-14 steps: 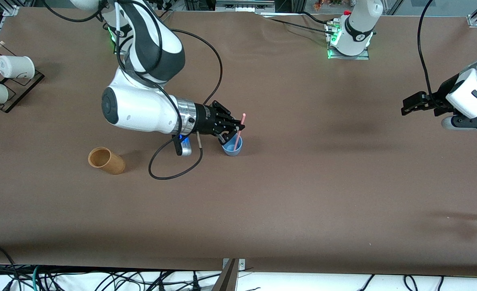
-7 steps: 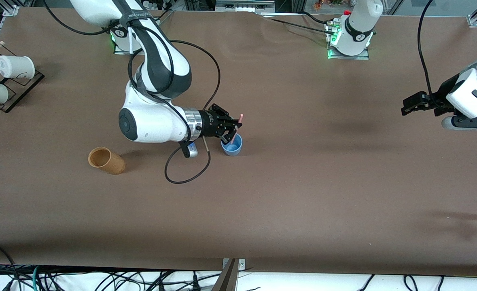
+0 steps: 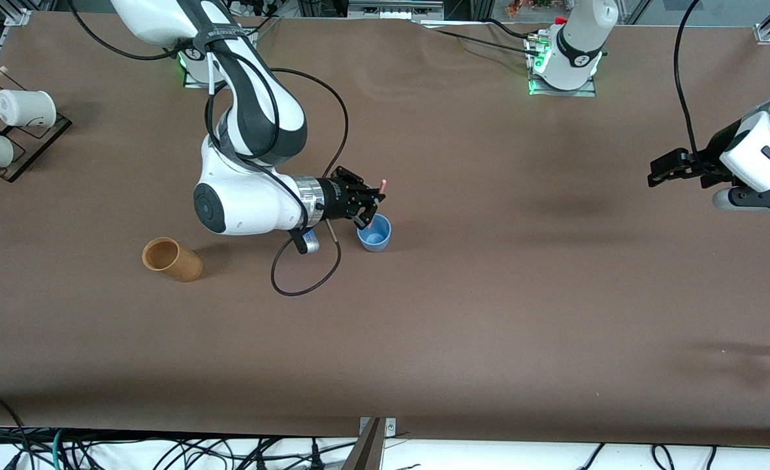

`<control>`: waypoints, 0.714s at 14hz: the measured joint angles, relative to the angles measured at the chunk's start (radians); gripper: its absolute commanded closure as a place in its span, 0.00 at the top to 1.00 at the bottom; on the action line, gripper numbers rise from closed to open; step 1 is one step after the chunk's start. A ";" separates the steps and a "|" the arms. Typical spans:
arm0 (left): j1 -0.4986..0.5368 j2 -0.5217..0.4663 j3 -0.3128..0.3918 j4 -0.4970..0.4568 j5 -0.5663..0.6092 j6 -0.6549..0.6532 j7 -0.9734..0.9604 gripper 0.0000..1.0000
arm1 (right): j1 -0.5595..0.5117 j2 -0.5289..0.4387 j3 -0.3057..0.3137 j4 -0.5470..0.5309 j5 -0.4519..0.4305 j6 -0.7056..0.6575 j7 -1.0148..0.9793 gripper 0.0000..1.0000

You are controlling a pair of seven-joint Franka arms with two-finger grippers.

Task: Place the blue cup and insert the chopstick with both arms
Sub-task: 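Carry the chopstick over the blue cup and lower it inside, then open the right gripper, leaving the chopstick in the blue cup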

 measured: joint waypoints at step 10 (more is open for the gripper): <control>0.000 0.002 0.000 0.001 0.000 0.000 0.000 1.00 | -0.019 0.024 -0.017 -0.004 -0.010 0.038 -0.053 1.00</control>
